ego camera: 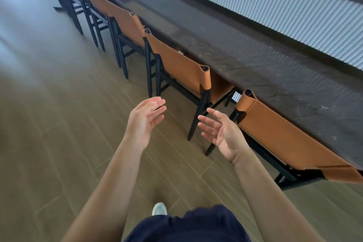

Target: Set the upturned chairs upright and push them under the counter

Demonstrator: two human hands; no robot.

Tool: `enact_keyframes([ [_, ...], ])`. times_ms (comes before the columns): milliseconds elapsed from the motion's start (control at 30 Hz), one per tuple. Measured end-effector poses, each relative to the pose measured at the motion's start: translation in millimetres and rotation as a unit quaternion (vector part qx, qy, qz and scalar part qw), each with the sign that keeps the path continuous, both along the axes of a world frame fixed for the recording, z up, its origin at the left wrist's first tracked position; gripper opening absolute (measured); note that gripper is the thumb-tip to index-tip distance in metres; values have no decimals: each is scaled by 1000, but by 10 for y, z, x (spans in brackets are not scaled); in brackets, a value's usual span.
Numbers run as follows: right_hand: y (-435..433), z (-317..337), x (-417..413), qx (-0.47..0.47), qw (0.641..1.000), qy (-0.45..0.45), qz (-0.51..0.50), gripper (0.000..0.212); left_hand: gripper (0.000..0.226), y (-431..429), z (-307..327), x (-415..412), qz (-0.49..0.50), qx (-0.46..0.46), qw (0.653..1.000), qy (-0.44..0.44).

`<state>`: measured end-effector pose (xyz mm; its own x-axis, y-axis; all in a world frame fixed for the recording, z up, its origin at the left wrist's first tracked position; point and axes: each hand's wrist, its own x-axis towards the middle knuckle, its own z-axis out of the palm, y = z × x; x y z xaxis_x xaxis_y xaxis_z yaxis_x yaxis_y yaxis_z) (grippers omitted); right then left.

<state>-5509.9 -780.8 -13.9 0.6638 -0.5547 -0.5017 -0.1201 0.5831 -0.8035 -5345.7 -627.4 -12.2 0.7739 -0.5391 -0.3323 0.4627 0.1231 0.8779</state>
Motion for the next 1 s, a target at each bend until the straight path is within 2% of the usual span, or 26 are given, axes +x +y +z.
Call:
enact_keyframes([
  [300,278,-88,848,31,999,12,-38,28,25,199,8,1008,-8,8,1000,23],
  [567,-143,-166,1703,58,995,24,-83,29,27,-323,-76,1823,-22,30,998,49],
  [1000,-1229,-396,2986,217,959,21,-183,74,34,-1488,-94,3092,-57,73,992,82],
])
